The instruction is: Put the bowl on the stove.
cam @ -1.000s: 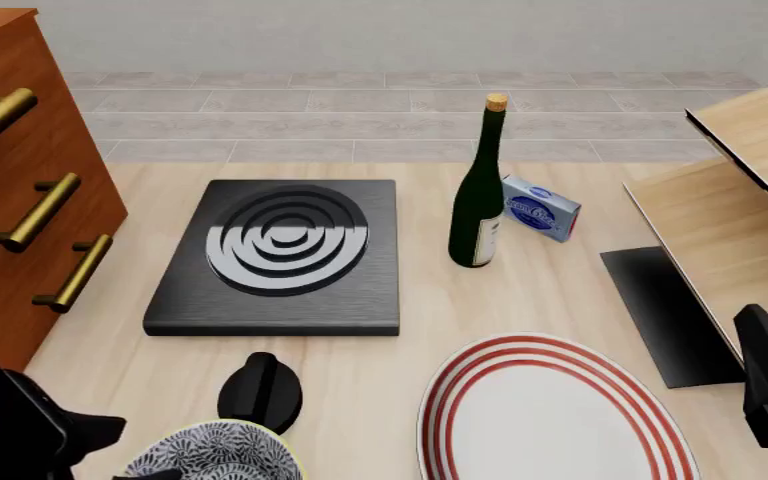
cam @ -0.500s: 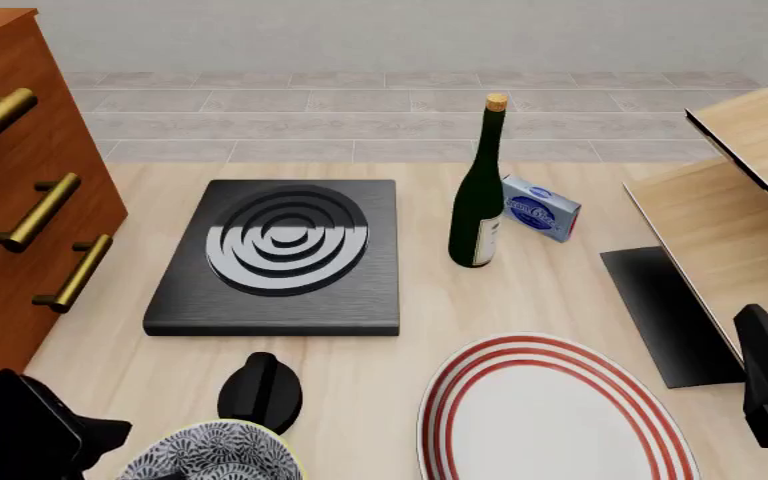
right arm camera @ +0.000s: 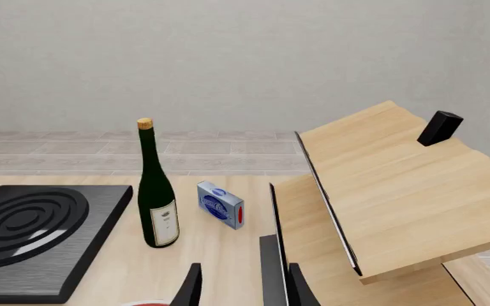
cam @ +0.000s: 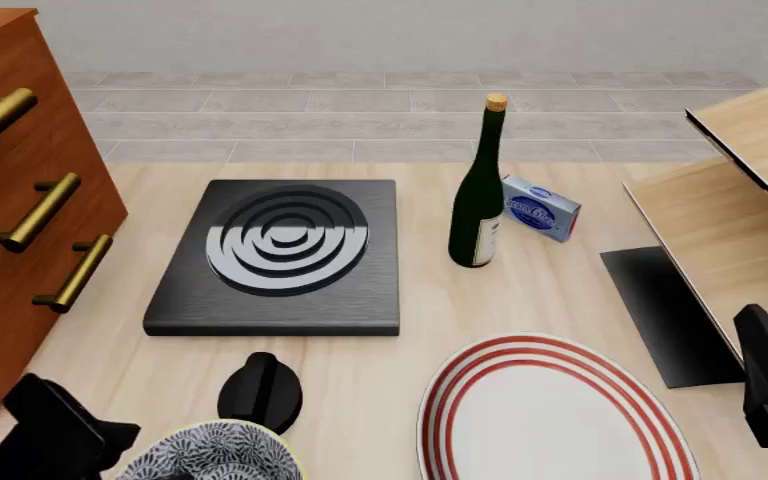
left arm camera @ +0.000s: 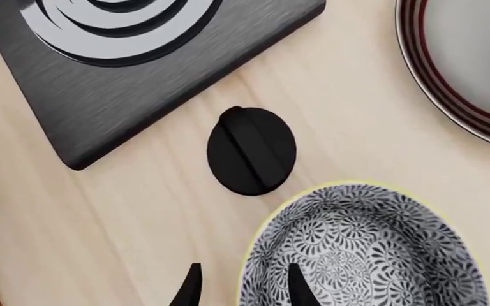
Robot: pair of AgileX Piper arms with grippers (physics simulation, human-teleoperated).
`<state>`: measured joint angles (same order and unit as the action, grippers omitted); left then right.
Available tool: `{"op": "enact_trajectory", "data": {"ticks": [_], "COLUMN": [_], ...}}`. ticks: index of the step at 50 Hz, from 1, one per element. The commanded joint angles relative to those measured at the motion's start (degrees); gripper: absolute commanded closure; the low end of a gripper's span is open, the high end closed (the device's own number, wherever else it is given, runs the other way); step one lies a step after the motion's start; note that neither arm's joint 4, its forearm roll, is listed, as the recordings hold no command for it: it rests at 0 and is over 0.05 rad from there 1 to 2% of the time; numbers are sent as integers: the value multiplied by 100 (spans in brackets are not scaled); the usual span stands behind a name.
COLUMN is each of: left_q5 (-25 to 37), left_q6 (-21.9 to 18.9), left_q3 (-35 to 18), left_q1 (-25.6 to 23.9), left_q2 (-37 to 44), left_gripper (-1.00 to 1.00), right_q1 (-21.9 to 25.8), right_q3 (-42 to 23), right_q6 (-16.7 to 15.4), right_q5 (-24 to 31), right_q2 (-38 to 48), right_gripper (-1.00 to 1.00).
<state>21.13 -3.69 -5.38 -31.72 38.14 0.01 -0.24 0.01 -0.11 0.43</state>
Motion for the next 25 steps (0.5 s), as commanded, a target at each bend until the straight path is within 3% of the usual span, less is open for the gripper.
{"op": "enact_trajectory", "data": {"ticks": [1, 16, 17, 18, 25], "left_q5": [-246, -270, -279, -122, 35], "left_q6": [-62, -253, -539, -320, -429], "left_q3": [89, 96, 72, 30, -99], "left_q1": [55, 173, 382, 187, 326], "left_q2": [205, 121, -21, -71, -211], "left_gripper": [-100, -100, 100, 100, 100], "right_q1": [0, 0, 1, -1, 0], "right_q3": [0, 0, 0, 0, 0], "right_q6": [0, -1, -2, 1, -1], "right_q5": [0, 0, 0, 0, 0], "right_q2": [-1, 0, 0, 0, 1], "right_gripper": [-100, -100, -100, -100, -100]}}
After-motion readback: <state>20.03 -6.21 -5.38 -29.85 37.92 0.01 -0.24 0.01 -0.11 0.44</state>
